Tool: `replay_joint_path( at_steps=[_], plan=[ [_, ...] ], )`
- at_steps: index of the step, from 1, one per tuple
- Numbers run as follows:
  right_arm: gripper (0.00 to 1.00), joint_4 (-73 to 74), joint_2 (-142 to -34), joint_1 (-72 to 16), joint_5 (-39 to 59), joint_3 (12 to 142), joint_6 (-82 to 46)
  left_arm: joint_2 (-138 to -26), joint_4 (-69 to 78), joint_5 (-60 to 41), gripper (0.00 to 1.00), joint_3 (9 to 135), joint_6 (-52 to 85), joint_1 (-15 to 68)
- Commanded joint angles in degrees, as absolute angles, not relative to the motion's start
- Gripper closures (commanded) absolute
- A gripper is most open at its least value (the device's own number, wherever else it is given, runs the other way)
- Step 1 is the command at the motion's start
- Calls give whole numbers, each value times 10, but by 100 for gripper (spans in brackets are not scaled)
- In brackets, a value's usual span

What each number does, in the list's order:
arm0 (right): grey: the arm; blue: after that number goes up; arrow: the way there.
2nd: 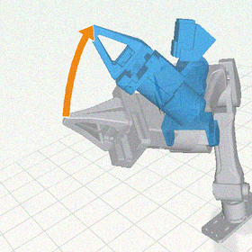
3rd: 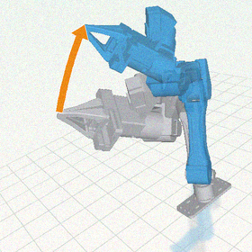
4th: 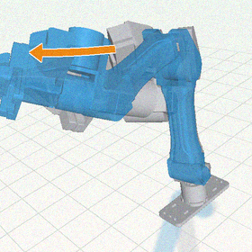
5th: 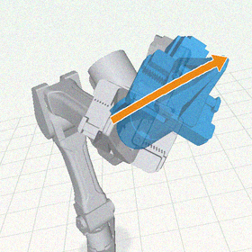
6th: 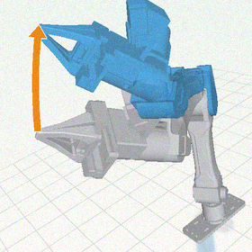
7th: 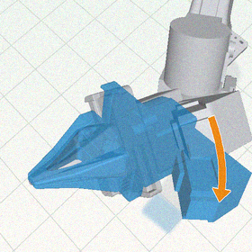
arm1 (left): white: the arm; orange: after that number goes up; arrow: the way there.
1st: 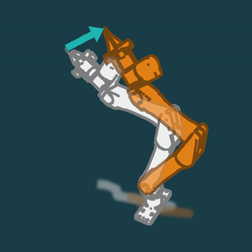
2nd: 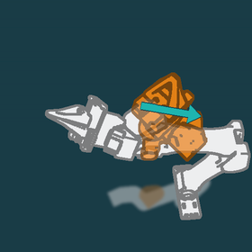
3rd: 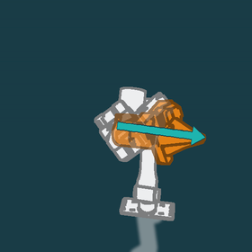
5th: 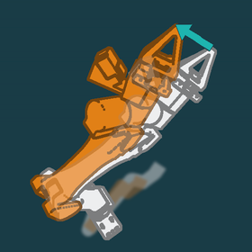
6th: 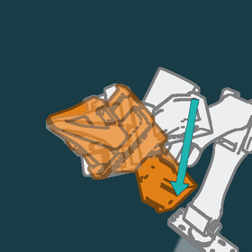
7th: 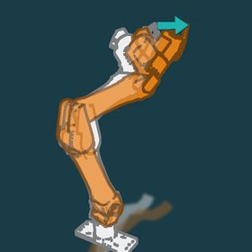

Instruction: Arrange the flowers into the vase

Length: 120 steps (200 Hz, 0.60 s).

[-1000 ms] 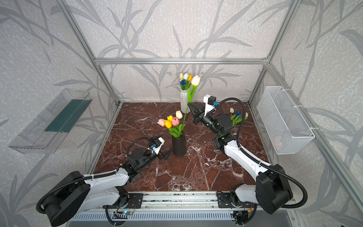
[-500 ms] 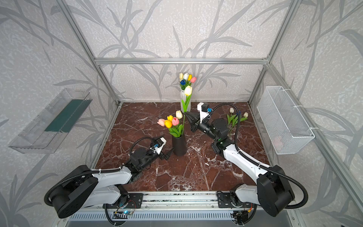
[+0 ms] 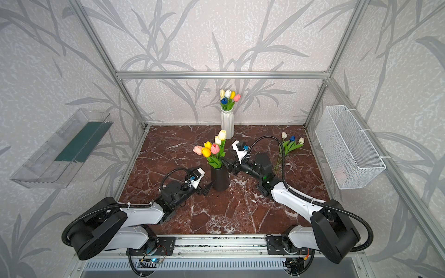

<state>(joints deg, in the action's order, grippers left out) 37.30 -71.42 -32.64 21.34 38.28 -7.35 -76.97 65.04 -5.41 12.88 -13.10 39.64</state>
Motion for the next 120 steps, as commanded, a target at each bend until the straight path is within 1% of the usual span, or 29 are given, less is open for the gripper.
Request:
replay_joint_path(
  at_steps=[1,25,44,50,61,72,81,89,107,120],
  plan=[
    [30,313,-623,-305,162,393,-60,-768,673,-46,2,139,-140,394],
    [27,226,-558,-245,97,393,-79,-769,679,-44,2,139,-142,394],
    [26,142,-565,-175,-13,410,-105,-771,681,-46,2,140,-142,394],
    [27,107,-587,-146,-32,426,-116,-772,682,-46,2,139,-142,395],
    [29,14,-642,-98,-99,476,-147,-775,689,-45,2,139,-142,394],
    [37,-48,-717,-56,-122,528,-155,-779,697,-45,2,136,-141,395],
    [38,-74,-772,-36,-142,563,-155,-783,699,-44,2,136,-140,394],
    [40,-93,-828,-19,-140,594,-155,-786,699,-45,2,136,-140,394],
    [54,-167,-949,10,-114,692,-160,-790,701,-47,2,134,-140,394],
    [55,-206,-1024,22,-92,754,-162,-792,704,-51,1,133,-135,395]
  ],
)
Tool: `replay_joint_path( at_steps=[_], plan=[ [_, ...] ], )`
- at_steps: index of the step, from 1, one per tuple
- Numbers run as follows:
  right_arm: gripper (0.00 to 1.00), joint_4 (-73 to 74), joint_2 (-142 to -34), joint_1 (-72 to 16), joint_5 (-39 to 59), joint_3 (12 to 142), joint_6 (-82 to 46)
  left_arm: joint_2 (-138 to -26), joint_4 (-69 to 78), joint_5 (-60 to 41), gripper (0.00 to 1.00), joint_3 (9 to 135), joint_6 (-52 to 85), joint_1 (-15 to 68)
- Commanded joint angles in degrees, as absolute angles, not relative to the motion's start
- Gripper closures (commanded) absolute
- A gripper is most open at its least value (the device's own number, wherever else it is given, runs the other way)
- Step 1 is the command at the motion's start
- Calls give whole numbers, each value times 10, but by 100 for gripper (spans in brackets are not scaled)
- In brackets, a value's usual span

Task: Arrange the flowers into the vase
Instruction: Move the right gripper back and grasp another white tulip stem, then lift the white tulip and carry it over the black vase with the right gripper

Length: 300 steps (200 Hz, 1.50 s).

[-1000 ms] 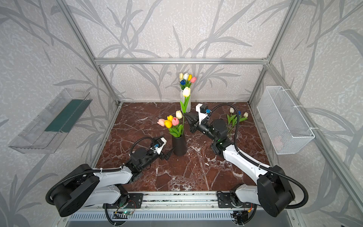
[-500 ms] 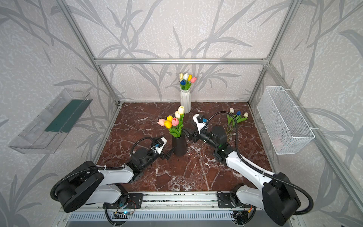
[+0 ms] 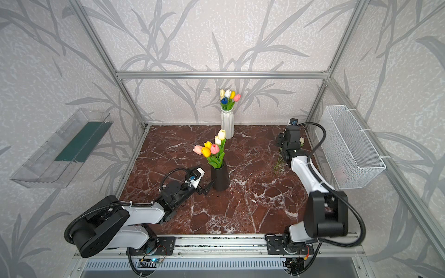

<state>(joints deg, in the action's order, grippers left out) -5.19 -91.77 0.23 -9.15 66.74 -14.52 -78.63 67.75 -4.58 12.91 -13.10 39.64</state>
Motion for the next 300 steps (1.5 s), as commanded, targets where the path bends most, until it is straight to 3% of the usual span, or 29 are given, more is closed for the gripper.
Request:
replay_joint_path(
  at_steps=[1,17,69,118,151,182,198,256,300],
  plan=[
    [55,-209,-1029,22,-91,759,-161,-791,704,-52,1,133,-135,394],
    [54,-270,-1105,25,-72,839,-154,-792,699,-58,1,133,-130,395],
    [69,-402,-1269,25,-82,1014,-155,-796,699,-56,1,132,-129,394],
    [69,-396,-1285,25,-104,999,-173,-802,697,-53,1,134,-131,394],
    [87,-388,-1299,25,-76,1009,-160,-805,707,-50,1,134,-133,394],
    [88,-382,-1295,25,-56,1010,-154,-795,706,-45,1,130,-133,395],
    [98,-383,-1288,25,-46,1009,-154,-788,704,-43,1,127,-133,394],
    [100,-258,-1094,1,36,879,-151,-736,664,-25,1,124,-143,395],
    [100,140,-829,-41,253,617,-215,-700,657,-13,1,119,-144,394]
  ],
)
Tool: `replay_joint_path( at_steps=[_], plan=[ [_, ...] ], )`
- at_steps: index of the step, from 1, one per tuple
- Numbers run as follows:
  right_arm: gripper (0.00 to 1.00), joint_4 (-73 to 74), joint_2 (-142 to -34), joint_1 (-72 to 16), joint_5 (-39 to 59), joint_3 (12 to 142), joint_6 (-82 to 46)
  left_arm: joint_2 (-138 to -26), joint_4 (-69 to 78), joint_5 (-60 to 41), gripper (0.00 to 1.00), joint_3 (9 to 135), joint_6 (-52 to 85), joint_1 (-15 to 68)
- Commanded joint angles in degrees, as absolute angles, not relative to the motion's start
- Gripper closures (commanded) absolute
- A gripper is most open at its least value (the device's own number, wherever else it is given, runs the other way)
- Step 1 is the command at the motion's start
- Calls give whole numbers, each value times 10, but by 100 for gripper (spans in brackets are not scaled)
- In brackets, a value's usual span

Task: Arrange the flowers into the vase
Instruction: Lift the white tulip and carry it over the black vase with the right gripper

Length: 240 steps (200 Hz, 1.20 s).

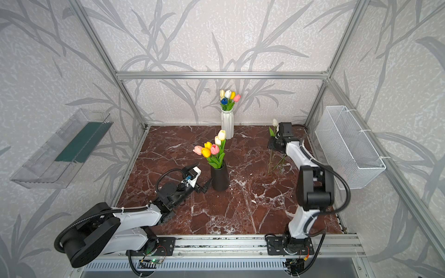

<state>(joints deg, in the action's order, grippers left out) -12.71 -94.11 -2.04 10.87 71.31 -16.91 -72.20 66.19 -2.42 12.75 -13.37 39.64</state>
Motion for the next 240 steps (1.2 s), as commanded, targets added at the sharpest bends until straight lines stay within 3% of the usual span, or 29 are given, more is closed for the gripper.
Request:
replay_joint_path(
  at_steps=[1,34,53,118,240],
  plan=[
    [100,150,-823,-42,257,612,-217,-699,656,-13,1,119,-143,394],
    [100,510,-702,-99,332,459,-285,-673,632,-1,1,124,-134,394],
    [100,607,-659,-131,326,417,-282,-670,630,0,1,124,-138,394],
    [100,770,-739,-208,304,415,-334,-684,658,-11,1,120,-136,394],
    [100,791,-829,-257,287,431,-288,-672,628,-8,1,120,-143,394]
  ],
)
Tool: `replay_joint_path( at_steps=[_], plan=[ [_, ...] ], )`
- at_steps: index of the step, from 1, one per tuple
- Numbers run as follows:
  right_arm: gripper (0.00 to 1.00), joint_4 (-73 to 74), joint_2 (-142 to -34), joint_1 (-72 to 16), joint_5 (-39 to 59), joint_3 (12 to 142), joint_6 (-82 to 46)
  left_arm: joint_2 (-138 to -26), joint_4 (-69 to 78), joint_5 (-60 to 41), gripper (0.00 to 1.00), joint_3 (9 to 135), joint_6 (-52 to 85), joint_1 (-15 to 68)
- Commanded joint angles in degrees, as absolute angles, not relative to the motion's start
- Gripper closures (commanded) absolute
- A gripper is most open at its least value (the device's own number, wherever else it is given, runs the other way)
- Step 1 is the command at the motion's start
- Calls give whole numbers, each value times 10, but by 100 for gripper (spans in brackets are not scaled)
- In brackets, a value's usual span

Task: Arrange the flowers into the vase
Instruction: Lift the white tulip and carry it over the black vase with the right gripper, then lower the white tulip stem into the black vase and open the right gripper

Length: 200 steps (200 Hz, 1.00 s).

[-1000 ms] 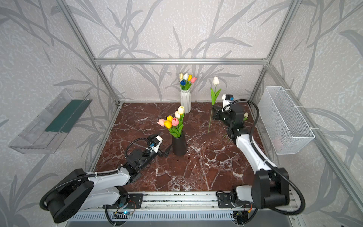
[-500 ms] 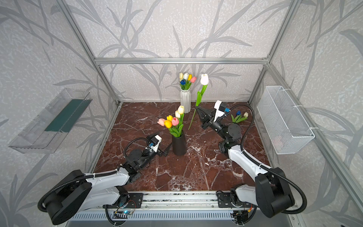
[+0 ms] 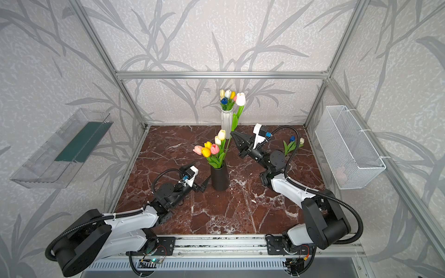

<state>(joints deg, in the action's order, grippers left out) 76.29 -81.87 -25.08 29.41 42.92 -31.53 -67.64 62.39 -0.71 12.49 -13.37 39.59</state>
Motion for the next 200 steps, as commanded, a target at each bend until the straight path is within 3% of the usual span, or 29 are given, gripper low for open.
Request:
replay_joint_path(
  at_steps=[1,163,181,200],
  plan=[
    [100,791,-829,-257,287,431,-287,-672,629,-7,1,120,-143,394],
    [98,698,-827,-320,305,323,-94,-726,675,-4,1,120,-142,393],
    [90,637,-808,-321,287,323,-76,-738,690,-6,1,121,-141,394],
    [65,582,-779,-320,255,325,-66,-747,697,-7,1,124,-139,393]
  ],
)
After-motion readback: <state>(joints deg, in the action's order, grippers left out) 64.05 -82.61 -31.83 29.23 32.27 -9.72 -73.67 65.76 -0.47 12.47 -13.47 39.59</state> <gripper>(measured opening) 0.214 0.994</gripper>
